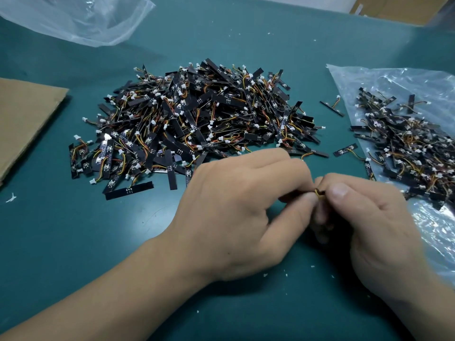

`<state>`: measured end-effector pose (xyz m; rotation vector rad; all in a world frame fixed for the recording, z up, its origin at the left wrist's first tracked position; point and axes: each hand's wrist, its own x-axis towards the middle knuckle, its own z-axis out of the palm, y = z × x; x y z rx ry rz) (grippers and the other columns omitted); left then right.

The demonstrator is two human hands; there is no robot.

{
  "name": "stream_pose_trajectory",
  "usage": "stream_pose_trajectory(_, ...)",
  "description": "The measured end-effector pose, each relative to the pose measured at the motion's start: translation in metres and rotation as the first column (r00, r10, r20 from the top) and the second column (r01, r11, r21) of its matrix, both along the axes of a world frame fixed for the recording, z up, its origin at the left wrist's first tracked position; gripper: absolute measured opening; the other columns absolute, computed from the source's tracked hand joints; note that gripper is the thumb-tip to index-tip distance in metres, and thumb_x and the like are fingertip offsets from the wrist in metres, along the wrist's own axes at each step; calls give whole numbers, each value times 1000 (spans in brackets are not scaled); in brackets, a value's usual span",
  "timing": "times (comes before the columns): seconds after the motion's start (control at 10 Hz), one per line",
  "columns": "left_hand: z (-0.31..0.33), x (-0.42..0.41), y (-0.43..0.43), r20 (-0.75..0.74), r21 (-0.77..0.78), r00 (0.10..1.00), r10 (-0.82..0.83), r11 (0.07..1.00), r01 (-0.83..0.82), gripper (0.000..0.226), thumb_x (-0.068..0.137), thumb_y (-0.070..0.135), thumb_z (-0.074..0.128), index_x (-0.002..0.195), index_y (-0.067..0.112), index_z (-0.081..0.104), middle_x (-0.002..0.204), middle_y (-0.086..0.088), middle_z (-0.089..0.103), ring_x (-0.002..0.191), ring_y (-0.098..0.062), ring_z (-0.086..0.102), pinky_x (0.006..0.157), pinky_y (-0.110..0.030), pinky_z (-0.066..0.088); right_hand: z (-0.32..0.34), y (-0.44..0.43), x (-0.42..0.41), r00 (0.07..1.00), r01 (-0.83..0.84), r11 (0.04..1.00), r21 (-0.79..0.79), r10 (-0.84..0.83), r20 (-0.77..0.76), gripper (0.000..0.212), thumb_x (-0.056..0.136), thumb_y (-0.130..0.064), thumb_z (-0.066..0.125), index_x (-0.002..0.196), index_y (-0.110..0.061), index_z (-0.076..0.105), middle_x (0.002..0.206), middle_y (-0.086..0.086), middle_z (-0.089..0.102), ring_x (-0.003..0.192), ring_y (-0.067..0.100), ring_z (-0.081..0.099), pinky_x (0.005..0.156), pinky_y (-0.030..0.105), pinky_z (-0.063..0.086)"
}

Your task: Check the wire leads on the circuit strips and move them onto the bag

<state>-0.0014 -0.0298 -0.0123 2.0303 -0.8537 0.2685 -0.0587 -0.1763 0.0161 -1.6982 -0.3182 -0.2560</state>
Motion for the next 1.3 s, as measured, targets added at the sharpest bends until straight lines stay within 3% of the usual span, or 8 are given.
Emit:
stream_pose_trajectory(0.1,11,-2,4,-21,-55,999,-49,997,48,14,90,30,66,78,24,63,68,17,50,64,-2,49,59,-22,38,-30,-40,1,997,17,992,-126,-26,-71,44,100,-31,43,58,-21,54,53,0,51,51,28,48,54,29,36)
stream_pose_trajectory(0.2,19,-1,9,-84,-114,986,-145,984,136,16,91,22,64,75,19,66,61,6,56,56,-14,53,54,-29,41,-26,-39,14,998,-13,979,-202,1,-62,44,100,-28,43,58,-23,53,53,-4,51,50,28,49,53,29,36)
stream_pose_trajectory(0.3,22,-2,8,-130,-114,974,-186,978,172,17,91,14,62,74,15,65,57,3,53,53,-19,51,52,-32,40,-27,-40,7,999,-14,989,-145,9,-38,44,98,-26,43,56,-25,53,52,-5,51,49,27,49,52,29,35)
stream_pose_trajectory(0.7,23,-3,9,-207,-152,956,-209,972,180,22,93,10,59,71,14,62,54,4,47,49,-16,43,48,-25,34,-23,-36,7,993,-52,994,-93,42,-109,38,94,-29,42,59,-17,54,55,3,52,52,31,47,55,29,33)
stream_pose_trajectory(1.0,18,-3,6,-226,-180,966,-124,980,84,25,101,25,53,82,16,68,55,1,54,50,-14,47,49,-22,36,-20,-39,8,989,-97,989,-108,84,-124,38,92,-26,44,56,-22,53,53,1,54,50,28,49,54,28,37)
stream_pose_trajectory(1.1,18,-1,6,-255,-293,964,-69,956,-8,31,102,34,43,107,17,68,58,-4,57,49,-18,48,49,-30,39,-20,-38,11,989,3,998,57,5,-146,37,96,-27,46,64,-21,62,57,3,57,48,25,48,51,26,35)
stream_pose_trajectory(1.2,19,5,8,-233,-300,972,-15,952,-57,31,102,32,43,105,17,69,56,-7,54,51,-24,47,51,-37,38,-21,-47,23,956,276,888,366,-215,-199,30,103,-39,49,112,-21,72,83,3,71,51,18,54,49,23,35)
stream_pose_trajectory(1.3,19,0,9,-153,-253,987,-53,967,12,23,100,21,52,89,16,72,55,-3,57,48,-18,49,47,-32,39,-24,-53,29,926,362,817,449,-258,-276,40,107,-35,46,134,-10,61,91,5,73,56,15,56,52,20,40)
